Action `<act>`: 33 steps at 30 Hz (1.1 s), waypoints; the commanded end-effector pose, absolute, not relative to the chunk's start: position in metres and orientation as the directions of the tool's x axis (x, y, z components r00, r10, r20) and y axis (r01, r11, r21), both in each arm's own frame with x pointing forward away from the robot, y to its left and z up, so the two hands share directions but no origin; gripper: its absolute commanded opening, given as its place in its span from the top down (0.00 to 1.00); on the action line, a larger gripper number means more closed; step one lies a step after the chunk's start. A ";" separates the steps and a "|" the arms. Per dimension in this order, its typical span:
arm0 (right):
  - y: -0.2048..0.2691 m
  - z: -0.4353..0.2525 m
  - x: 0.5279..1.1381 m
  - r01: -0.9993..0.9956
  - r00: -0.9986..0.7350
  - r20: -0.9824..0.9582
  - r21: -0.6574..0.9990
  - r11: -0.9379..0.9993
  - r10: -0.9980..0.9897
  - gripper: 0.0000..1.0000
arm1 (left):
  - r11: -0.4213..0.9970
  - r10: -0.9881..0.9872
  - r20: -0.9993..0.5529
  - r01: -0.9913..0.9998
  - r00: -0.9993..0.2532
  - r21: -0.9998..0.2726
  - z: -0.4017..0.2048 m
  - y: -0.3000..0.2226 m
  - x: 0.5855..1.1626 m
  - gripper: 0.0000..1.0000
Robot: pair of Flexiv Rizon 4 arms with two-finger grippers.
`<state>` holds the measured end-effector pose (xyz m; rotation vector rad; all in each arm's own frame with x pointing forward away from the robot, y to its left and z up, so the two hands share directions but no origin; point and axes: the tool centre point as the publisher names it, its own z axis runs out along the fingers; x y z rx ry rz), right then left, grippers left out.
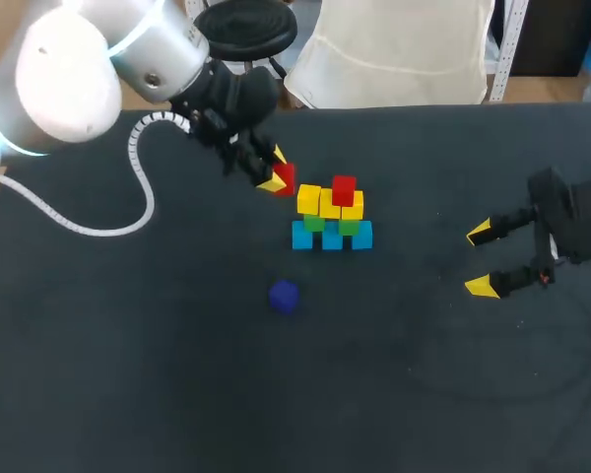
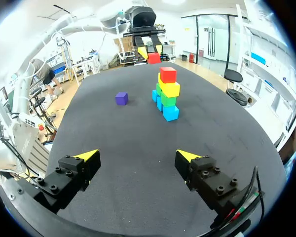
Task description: Place the blue cubes, place green cubes on the blue cubes, place the yellow cubes on the green cubes, then place the red cubes on the yellow cubes, and place purple cube on the red cubes.
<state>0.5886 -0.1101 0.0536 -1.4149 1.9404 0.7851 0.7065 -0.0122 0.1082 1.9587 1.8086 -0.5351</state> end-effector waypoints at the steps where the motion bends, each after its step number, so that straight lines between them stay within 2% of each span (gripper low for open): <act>1: -0.110 0.053 0.590 -0.961 -0.246 -0.761 0.111 0.253 -0.600 0.00 | -0.098 0.834 -0.544 0.995 0.090 0.015 0.105 -0.020 0.719 1.00; 15: -0.110 0.053 0.590 -0.961 -0.246 -0.761 0.111 0.253 -0.600 0.00 | -0.162 0.818 -0.556 0.987 0.147 0.022 0.097 -0.049 0.725 1.00; 33: -0.110 0.053 0.590 -0.961 -0.246 -0.761 0.111 0.253 -0.600 0.00 | -0.169 0.808 -0.570 0.985 0.148 0.015 0.089 -0.058 0.727 1.00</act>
